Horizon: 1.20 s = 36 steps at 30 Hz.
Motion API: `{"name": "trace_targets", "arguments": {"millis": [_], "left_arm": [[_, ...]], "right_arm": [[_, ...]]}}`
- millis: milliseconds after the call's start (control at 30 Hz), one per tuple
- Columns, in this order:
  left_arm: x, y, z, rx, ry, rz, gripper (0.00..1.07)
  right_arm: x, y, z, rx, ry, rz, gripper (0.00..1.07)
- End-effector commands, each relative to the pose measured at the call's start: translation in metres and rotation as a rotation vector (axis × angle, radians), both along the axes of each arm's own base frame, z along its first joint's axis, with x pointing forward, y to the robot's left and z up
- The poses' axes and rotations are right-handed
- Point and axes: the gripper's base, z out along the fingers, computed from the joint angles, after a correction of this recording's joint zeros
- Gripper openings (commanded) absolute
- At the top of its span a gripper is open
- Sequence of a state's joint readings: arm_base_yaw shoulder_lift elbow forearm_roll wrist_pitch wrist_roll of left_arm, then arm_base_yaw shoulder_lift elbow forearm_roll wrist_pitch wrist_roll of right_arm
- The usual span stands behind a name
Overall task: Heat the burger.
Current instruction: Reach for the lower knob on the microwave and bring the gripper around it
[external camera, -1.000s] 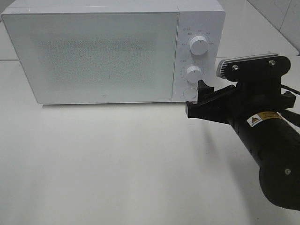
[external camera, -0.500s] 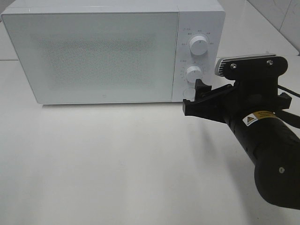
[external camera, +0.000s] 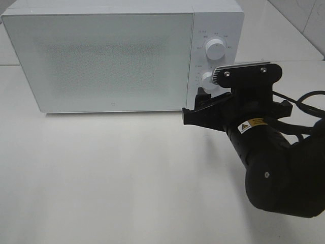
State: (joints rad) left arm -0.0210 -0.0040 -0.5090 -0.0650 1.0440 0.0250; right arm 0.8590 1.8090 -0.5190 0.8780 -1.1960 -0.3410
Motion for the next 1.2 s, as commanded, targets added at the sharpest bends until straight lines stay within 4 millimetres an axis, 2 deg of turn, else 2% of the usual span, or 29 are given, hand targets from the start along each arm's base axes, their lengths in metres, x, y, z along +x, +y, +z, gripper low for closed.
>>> {"name": "trace_targets", "arguments": {"millis": [33, 267, 667, 900, 1200], "left_arm": [[-0.003, -0.001, -0.001, -0.011, -0.026, 0.002, 1.0], [-0.003, -0.001, -0.001, -0.011, -0.026, 0.002, 1.0], [-0.003, -0.001, -0.001, -0.011, -0.026, 0.002, 1.0], [-0.003, -0.001, -0.001, -0.011, -0.026, 0.002, 1.0], [-0.003, 0.0, -0.001, -0.008, -0.026, 0.005, 1.0]], "right_arm": [[0.005, 0.005, 0.003, 0.021, -0.023, -0.003, 0.73], [0.025, -0.002, 0.001, 0.028, -0.025, -0.064, 0.73], [0.051, 0.01, -0.017, 0.008, -0.022, -0.073, 0.73], [0.064, 0.009, -0.016, 0.014, -0.026, -0.086, 0.73], [0.079, 0.02, -0.023, 0.011, -0.018, -0.052, 0.73]]}}
